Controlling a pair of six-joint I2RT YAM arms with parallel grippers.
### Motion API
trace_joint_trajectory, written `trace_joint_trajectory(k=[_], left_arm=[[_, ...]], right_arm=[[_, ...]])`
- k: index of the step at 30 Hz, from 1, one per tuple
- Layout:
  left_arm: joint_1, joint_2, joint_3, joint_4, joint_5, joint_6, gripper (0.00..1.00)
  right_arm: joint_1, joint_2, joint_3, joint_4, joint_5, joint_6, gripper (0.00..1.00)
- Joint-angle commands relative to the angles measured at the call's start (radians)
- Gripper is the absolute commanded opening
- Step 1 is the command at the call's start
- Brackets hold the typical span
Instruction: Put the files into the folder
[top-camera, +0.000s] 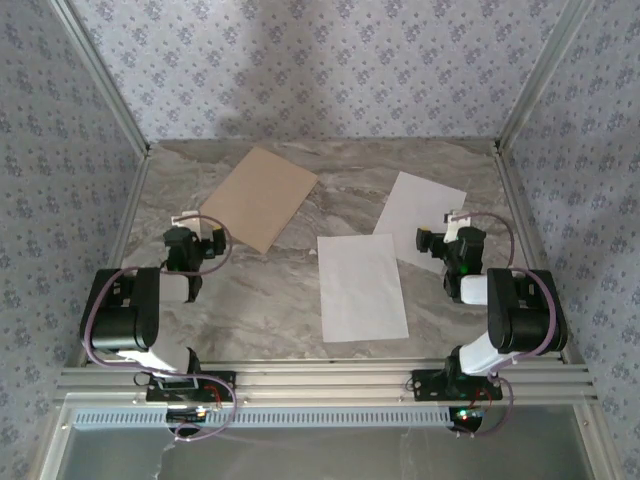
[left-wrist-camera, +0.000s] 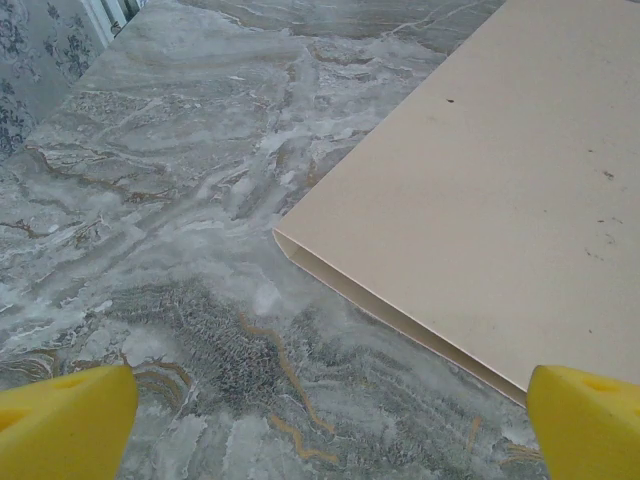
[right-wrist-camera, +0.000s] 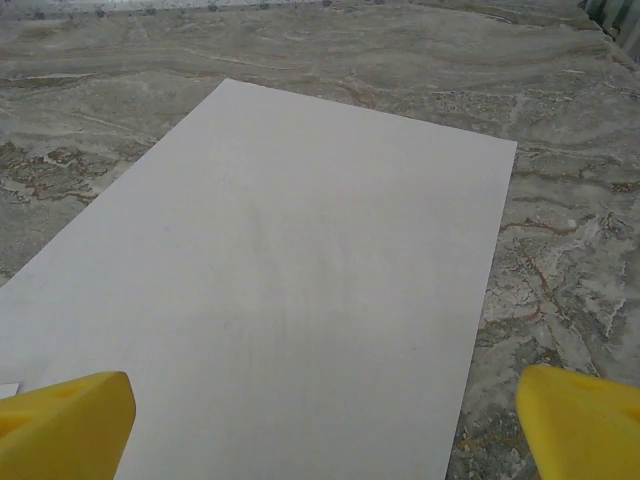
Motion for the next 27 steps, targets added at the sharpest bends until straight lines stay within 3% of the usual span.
trace_joint_trajectory(k=[1, 23, 27], left_arm=[[0.001, -0.007, 0.021, 0.01, 0.015, -0.003, 1.0], [0.0, -0.007, 0.019, 0.013, 0.015, -0.003, 1.0], [0.001, -0.068, 0.013, -0.027, -0.043, -0.026, 1.0]], right_arm=[[0.001, 0.006, 0.012, 0.018, 0.011, -0.013, 1.0], [-0.002, 0.003, 0.006, 0.023, 0.007, -0.01, 1.0], [-0.016, -0.026, -0.015, 0.038, -0.002, 0.006, 1.0]])
